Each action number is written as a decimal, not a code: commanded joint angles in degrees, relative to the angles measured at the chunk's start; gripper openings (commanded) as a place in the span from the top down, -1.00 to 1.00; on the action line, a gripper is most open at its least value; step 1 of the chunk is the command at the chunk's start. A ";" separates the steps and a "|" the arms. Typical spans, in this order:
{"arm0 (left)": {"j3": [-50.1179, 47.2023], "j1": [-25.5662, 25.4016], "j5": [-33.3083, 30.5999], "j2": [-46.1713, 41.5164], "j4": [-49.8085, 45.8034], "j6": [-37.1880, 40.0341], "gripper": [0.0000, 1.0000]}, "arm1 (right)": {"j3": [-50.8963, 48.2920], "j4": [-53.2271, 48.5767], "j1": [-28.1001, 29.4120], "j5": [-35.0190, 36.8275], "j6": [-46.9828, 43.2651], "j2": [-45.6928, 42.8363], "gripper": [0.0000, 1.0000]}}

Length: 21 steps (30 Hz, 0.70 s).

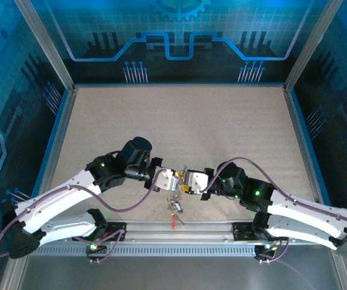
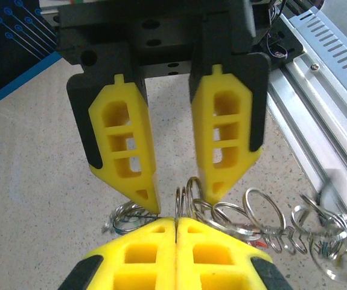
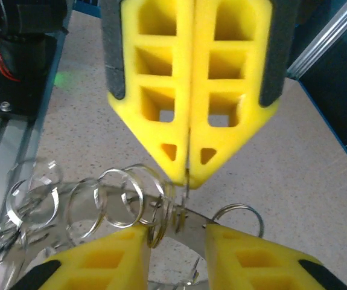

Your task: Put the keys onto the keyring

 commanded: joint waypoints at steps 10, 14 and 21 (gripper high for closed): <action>-2.43 -0.42 3.80 -1.45 6.89 -3.30 1.00 | -2.97 4.43 0.54 -0.47 1.68 -2.66 0.54; -3.46 -0.36 3.73 -1.79 8.74 -4.58 1.00 | -3.71 3.12 0.53 -1.81 0.09 -4.81 0.27; -4.42 -0.40 3.67 -2.33 10.37 -5.20 1.00 | -5.71 1.07 0.13 0.54 -1.17 -11.53 0.03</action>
